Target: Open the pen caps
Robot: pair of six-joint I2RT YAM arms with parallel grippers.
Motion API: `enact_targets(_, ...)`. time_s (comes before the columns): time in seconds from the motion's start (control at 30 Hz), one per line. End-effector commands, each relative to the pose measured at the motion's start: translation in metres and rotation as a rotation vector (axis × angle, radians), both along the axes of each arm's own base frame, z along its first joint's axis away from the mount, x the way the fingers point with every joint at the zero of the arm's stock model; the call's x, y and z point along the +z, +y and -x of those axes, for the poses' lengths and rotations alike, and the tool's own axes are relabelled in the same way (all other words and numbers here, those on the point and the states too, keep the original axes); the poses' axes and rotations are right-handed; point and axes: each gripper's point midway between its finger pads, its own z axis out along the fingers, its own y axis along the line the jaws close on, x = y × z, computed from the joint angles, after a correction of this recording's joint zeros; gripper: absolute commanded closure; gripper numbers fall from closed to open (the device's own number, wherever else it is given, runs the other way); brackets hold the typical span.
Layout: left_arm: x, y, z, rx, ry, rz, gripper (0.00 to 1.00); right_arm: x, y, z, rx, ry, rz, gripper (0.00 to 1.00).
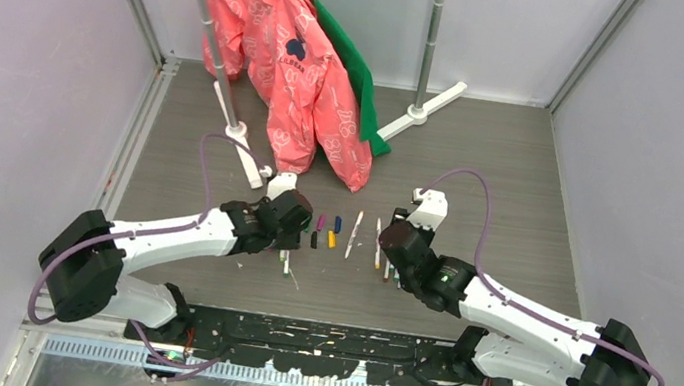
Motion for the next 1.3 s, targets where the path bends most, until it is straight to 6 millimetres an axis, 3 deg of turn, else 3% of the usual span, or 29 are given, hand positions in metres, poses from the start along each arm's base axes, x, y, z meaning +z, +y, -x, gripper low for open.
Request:
enact_targets(0.0, 0.007, 0.009, -0.002, 0.038, -0.038, 0.001, 0.64, 0.006, 0.006, -0.005, -0.002, -0.025, -0.031, 0.54)
enact_targets(0.63, -0.026, -0.003, 0.005, 0.012, 0.048, 0.001, 0.65, 0.002, 0.006, -0.003, 0.001, -0.019, -0.033, 0.54)
enact_targets(1.27, -0.043, -0.006, 0.008, 0.012, 0.088, -0.01, 0.66, 0.001, 0.003, -0.001, -0.005, -0.02, -0.041, 0.54)
